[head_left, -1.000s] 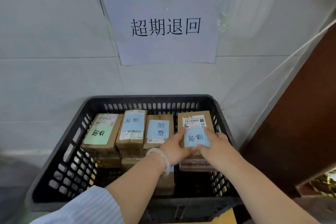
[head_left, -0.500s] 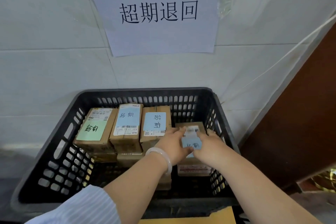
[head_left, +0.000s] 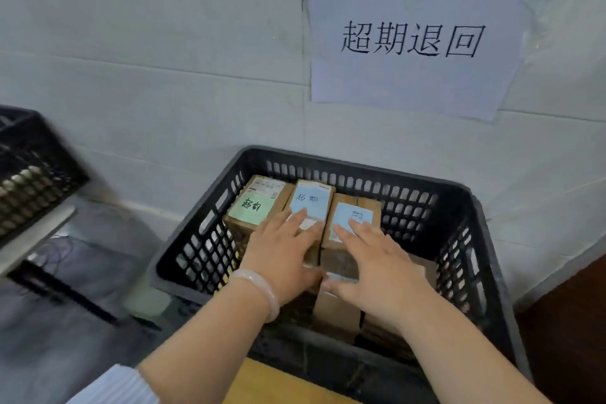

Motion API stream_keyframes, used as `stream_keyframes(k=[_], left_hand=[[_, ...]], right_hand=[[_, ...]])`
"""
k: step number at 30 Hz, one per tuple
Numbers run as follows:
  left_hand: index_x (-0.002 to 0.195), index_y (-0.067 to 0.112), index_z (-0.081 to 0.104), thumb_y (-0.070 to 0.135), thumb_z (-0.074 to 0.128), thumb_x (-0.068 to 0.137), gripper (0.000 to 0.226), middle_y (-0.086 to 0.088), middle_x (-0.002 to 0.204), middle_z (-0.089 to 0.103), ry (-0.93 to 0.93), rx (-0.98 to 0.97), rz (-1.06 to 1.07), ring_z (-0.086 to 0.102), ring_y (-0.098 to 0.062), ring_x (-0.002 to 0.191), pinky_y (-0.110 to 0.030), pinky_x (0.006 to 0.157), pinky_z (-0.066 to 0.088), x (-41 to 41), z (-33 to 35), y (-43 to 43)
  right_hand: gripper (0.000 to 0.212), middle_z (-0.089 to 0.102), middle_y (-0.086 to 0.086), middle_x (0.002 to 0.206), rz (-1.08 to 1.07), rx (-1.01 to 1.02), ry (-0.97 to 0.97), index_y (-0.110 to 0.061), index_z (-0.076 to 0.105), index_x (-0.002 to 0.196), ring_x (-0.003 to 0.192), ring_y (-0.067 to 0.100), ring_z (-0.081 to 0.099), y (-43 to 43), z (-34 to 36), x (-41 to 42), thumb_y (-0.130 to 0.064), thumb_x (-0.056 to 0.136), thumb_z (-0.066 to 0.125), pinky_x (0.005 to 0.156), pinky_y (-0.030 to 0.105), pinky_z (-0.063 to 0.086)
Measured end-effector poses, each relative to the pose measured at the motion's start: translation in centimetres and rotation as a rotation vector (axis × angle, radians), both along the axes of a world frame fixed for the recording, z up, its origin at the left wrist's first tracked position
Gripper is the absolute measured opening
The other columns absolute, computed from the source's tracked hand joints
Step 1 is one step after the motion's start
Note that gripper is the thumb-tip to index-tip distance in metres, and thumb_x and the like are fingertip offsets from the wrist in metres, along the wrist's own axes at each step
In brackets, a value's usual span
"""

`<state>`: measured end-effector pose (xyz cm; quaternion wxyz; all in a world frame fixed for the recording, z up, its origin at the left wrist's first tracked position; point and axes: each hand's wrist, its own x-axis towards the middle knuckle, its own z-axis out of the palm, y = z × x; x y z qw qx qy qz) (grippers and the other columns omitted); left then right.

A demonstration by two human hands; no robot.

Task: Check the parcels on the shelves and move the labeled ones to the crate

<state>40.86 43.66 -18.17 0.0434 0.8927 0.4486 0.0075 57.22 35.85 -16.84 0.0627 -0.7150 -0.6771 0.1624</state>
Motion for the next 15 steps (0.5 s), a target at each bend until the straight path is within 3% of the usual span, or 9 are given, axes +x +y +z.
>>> stream_keyframes(k=[8, 15], left_hand=[[0.153, 0.044, 0.002, 0.068, 0.048, 0.087, 0.085, 0.006, 0.165, -0.002, 0.023, 0.121, 0.449, -0.005, -0.021, 0.151, -0.048, 0.122, 0.000, -16.4, 2.4, -5.9], [0.153, 0.045, -0.003, 0.071, 0.045, 0.087, 0.086, 0.008, 0.165, -0.005, 0.066, 0.122, 0.872, -0.006, -0.018, 0.151, -0.048, 0.121, -0.001, -33.3, 2.3, -20.5]], right_hand=[[0.090, -0.002, -0.015, 0.161, 0.451, 0.235, 0.070, -0.043, 0.004, 0.152, 0.147, 0.008, -0.010, 0.2, 1.5, -14.2, -0.078, 0.080, 0.045, 0.116, 0.033, -0.007], [0.093, -0.003, -0.012, 0.162, 0.887, 0.201, 0.087, -0.039, -0.001, 0.153, 0.148, 0.011, -0.011, -6.2, -0.2, -30.6, -0.079, 0.077, 0.035, 0.119, 0.034, -0.006]])
